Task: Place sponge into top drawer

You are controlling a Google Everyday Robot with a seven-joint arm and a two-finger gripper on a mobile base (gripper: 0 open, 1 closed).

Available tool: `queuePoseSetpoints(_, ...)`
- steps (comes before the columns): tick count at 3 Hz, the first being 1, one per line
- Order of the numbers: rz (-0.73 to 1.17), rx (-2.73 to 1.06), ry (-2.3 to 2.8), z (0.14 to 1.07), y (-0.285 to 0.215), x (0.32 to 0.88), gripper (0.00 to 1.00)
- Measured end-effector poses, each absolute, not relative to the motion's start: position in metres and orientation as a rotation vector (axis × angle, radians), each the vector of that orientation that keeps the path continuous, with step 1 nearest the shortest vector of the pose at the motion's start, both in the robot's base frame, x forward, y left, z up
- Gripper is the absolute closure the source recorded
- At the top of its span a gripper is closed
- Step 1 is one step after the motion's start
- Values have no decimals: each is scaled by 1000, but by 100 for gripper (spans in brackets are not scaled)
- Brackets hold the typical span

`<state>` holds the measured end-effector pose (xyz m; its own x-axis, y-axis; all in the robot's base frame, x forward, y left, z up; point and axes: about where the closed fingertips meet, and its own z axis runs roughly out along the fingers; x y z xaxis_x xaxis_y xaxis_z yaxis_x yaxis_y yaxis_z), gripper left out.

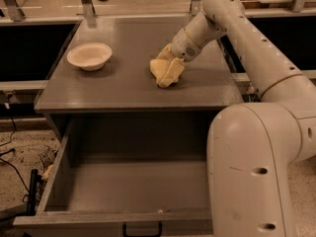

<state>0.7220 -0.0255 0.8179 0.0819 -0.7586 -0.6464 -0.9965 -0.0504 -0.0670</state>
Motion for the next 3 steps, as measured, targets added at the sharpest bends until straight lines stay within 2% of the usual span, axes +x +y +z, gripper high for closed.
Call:
queuePoseSetpoints(1,618,-1863,1728,818,-25,722,73)
queuePoseSetpoints(2,618,-1863,1728,818,-25,722,96)
queuePoseSetpoints(3,618,-1863,1728,818,-25,722,100)
